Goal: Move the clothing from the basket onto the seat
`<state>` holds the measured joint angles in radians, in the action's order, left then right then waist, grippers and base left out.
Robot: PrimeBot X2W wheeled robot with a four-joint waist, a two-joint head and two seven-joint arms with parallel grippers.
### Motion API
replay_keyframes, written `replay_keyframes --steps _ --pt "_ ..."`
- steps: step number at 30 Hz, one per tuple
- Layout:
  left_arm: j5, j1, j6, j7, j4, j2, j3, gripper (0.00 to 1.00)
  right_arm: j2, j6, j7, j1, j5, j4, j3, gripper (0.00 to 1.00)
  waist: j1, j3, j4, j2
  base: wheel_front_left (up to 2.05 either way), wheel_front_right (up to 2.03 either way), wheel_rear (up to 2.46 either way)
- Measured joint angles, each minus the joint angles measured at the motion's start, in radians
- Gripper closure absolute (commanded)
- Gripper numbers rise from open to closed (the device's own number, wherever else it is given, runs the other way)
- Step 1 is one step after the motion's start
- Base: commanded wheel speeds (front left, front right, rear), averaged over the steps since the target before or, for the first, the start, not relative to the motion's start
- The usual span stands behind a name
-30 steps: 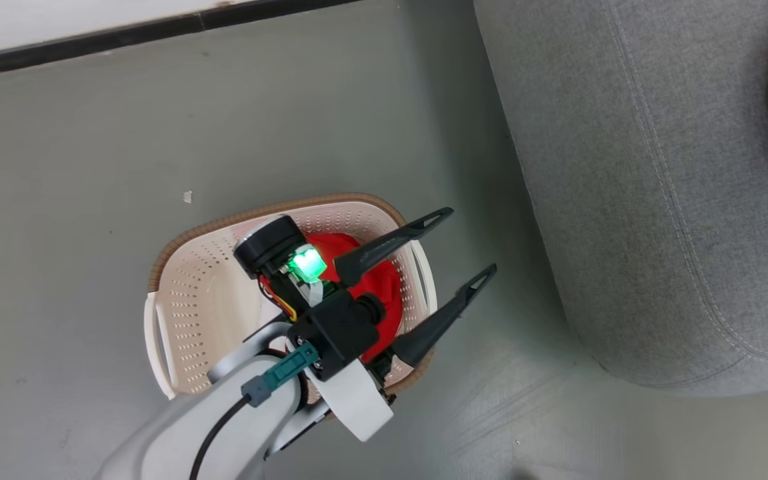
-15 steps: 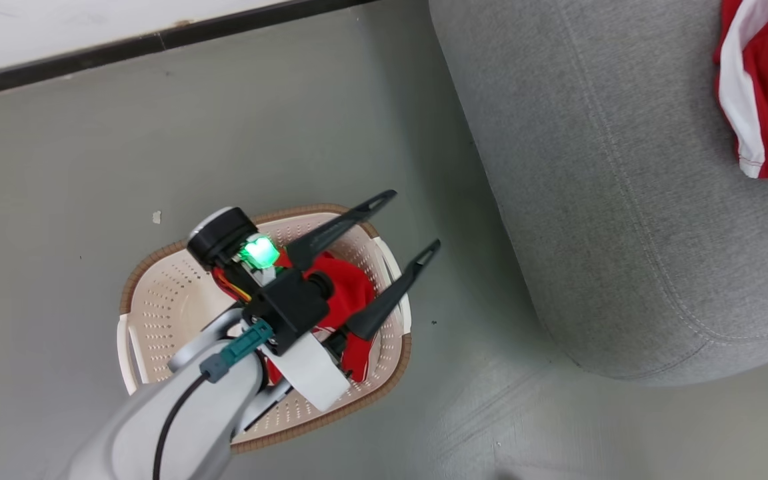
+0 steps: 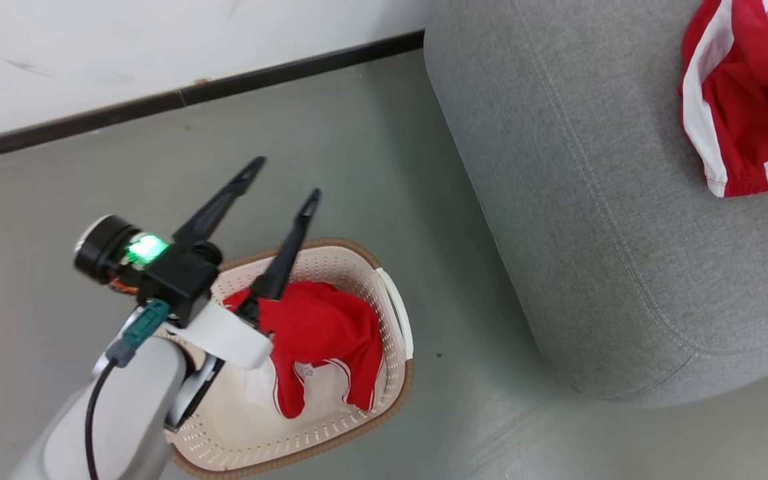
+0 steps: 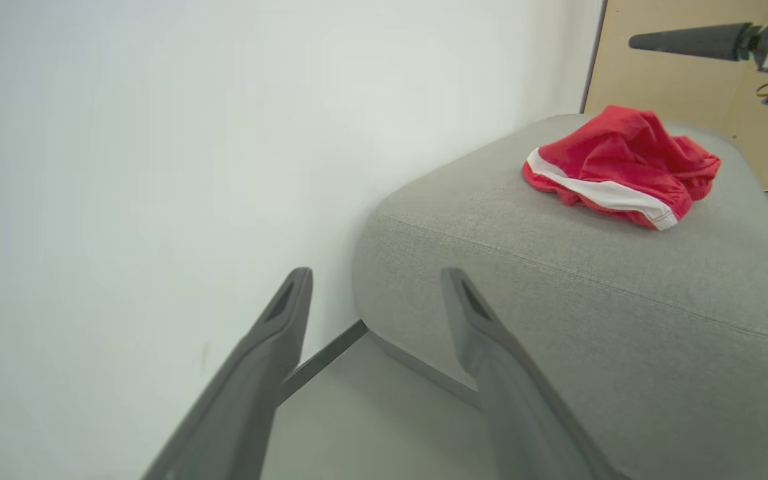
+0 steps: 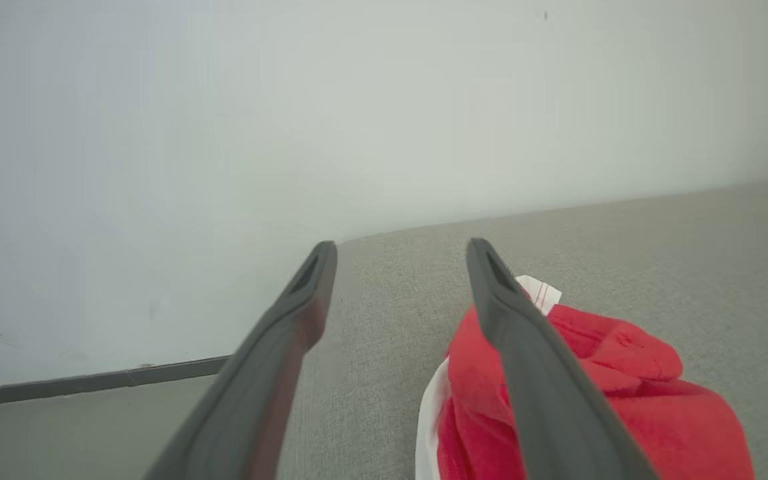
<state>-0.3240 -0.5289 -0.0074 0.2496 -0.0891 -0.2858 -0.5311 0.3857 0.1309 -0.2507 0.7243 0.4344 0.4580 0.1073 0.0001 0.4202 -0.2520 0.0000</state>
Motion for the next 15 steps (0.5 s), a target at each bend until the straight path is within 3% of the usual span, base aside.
replay_keyframes --steps 4,15 --pt "-0.01 0.045 0.048 0.002 -0.016 -0.012 0.067 0.0 -0.018 0.0 0.0 -0.005 -0.016 -0.068 0.011 0.0 0.0 -0.033 0.012 0.0 0.0 0.0 0.0" --pt "-0.045 0.172 0.123 0.003 -0.008 0.001 0.219 0.0 -0.08 0.0 0.0 -0.109 -0.087 -0.134 0.114 0.0 0.0 -0.13 0.06 0.0 0.0 0.0 0.0"
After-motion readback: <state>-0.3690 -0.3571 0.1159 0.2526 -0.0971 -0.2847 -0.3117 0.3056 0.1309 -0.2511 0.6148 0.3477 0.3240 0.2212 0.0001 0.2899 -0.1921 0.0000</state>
